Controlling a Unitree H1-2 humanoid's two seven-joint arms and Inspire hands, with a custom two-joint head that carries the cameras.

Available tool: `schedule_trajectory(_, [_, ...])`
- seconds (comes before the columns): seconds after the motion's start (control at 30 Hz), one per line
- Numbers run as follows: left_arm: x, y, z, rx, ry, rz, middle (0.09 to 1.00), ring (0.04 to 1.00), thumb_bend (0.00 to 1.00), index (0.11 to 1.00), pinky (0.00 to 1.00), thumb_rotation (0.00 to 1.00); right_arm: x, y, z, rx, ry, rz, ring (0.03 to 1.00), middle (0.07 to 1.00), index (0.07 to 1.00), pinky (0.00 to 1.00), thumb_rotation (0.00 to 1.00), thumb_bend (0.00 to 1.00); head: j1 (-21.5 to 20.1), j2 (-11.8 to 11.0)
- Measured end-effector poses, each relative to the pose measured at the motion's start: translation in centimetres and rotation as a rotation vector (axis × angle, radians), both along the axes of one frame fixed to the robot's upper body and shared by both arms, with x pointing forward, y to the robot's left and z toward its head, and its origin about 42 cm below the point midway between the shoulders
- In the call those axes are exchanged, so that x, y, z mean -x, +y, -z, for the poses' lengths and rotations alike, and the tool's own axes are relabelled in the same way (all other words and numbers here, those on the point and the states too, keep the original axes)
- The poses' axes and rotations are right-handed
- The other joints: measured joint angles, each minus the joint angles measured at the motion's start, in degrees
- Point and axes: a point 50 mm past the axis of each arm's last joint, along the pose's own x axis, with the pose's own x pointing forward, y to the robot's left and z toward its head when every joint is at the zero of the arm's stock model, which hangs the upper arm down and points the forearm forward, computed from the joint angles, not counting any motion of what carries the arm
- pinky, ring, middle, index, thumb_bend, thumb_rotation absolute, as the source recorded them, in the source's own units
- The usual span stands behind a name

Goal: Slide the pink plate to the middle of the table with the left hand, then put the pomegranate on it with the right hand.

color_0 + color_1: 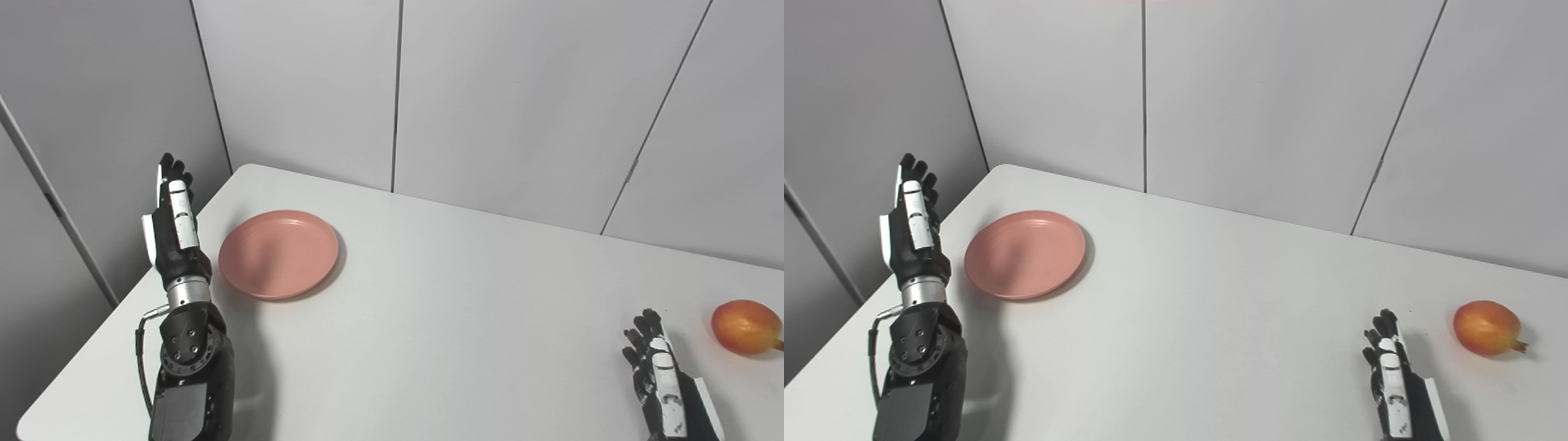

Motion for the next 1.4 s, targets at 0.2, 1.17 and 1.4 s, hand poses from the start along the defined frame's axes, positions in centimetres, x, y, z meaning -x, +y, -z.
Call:
schedule_trajectory(0.2, [0.0,0.5,0.8,0.043,0.005,0.001,0.963,0.96,0.43,0.941,0.97,1.0,0.0,0.0,0.0,0.001,0.0,0.0,1.0,1.0,1.0,1.0,1.0,0.18,0.1,0.0])
schedule_trajectory(1.17, [-0.5,2.1,4.7,0.137,0.094,0.035,0.952,0.941,0.41,0.937,0.94,1.0,0.0,-0.1,0.0,-0.001,-0.001,-0.001,1.0,1.0,1.0,1.0,1.0,0.17,0.1,0.3])
schedule_trajectory(1.4, [-0.6,2.4,6.0,0.162,0.113,0.04,0.943,0.932,0.36,0.931,0.93,1.0,0.0,-0.1,0.0,-0.001,-0.001,-0.001,1.0,1.0,1.0,1.0,1.0,0.18,0.0,0.3])
